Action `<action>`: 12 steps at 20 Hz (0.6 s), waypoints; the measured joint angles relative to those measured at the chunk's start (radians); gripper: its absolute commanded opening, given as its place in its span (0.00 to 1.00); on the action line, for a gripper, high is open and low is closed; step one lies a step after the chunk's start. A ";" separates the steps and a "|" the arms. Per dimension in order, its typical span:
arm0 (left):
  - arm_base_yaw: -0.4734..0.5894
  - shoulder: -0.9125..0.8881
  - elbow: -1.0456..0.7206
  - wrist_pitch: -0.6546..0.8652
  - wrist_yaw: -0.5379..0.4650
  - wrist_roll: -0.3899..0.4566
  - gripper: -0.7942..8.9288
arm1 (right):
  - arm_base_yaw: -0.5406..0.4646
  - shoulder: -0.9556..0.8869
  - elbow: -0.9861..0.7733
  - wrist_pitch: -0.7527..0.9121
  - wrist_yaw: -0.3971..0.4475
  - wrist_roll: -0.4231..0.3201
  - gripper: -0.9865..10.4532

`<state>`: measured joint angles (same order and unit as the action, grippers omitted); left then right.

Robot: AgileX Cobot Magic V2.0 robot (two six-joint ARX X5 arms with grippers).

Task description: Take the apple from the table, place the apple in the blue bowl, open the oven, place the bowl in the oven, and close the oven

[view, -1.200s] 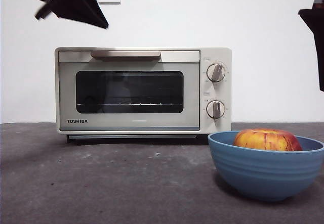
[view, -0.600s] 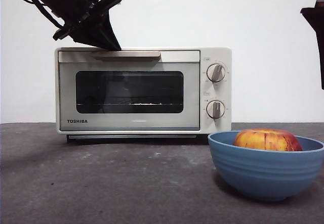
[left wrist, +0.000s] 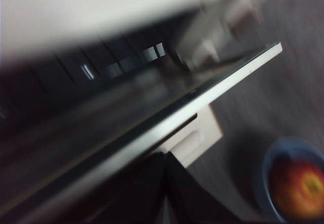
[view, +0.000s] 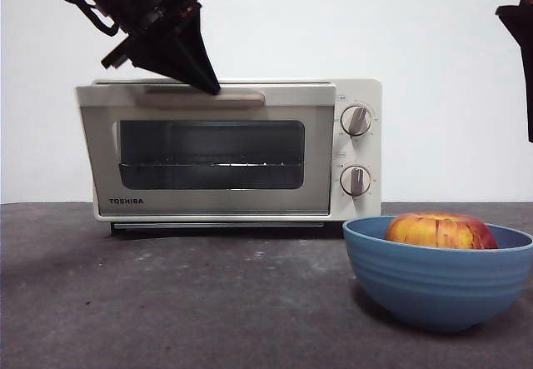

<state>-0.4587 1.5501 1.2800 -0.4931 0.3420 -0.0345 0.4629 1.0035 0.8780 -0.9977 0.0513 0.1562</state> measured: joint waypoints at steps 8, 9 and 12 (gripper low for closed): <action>-0.051 0.034 -0.027 -0.327 -0.032 0.011 0.09 | 0.000 0.000 0.000 -0.001 -0.007 0.009 0.47; -0.055 0.034 -0.027 -0.335 -0.032 0.013 0.09 | 0.000 0.000 0.000 -0.001 -0.008 0.011 0.47; -0.057 0.032 -0.027 -0.347 -0.032 0.018 0.09 | 0.000 0.000 0.000 0.000 -0.025 0.027 0.46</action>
<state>-0.5156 1.5826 1.2533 -0.8402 0.3096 -0.0162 0.4625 1.0039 0.8780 -0.9974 0.0261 0.1837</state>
